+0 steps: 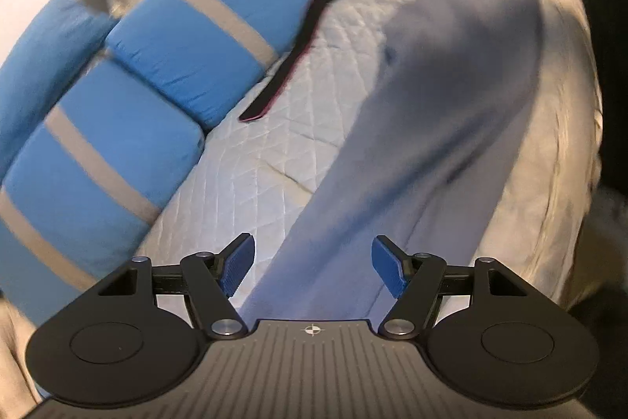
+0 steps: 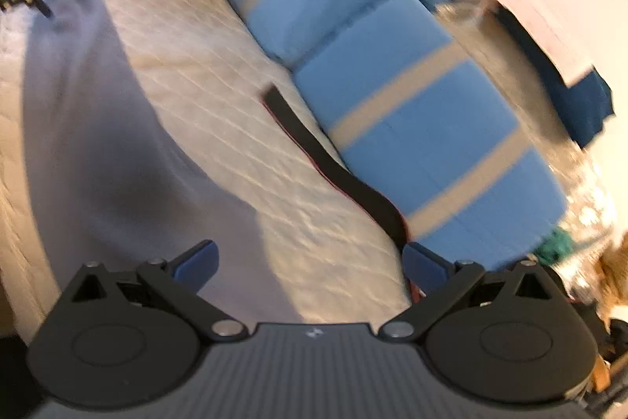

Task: Fold clothes

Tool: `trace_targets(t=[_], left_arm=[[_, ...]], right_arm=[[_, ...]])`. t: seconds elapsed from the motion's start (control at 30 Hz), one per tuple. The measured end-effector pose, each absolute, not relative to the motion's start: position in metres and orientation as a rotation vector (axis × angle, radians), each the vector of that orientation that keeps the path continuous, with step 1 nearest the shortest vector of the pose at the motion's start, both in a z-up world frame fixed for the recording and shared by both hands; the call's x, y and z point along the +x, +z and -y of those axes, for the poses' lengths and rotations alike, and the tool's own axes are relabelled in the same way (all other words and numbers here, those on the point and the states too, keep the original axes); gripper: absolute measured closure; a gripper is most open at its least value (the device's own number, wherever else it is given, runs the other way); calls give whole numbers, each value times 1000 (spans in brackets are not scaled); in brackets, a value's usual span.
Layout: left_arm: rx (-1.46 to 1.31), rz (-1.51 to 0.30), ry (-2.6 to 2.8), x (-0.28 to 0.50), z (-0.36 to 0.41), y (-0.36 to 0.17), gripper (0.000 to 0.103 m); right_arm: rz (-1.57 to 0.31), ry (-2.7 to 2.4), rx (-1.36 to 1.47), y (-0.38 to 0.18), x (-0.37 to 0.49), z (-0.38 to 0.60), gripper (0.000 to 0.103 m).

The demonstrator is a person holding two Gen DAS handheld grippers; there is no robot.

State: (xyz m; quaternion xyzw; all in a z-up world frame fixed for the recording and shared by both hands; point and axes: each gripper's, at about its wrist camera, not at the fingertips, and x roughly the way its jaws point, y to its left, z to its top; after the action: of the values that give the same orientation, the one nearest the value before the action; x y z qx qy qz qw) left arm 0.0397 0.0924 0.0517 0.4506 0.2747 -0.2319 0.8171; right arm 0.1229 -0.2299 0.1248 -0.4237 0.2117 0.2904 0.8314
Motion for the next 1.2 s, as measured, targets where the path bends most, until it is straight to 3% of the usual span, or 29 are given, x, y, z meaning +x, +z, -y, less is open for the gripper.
trace_targets(t=[0.53, 0.6, 0.67, 0.77, 1.2], left_arm=[[1107, -557, -473, 39, -99, -11, 44], [1118, -534, -475, 38, -97, -12, 52], [1135, -515, -485, 36, -95, -13, 77], [1130, -505, -522, 32, -97, -8, 100], [1020, -534, -623, 6, -118, 29, 101]], right_arm=[[-357, 749, -901, 41, 15, 159, 0], [-364, 758, -896, 33, 9, 156, 0], [-372, 768, -892, 28, 5, 153, 0], [-372, 762, -902, 20, 0, 148, 0], [-202, 717, -1008, -5, -27, 112, 0]])
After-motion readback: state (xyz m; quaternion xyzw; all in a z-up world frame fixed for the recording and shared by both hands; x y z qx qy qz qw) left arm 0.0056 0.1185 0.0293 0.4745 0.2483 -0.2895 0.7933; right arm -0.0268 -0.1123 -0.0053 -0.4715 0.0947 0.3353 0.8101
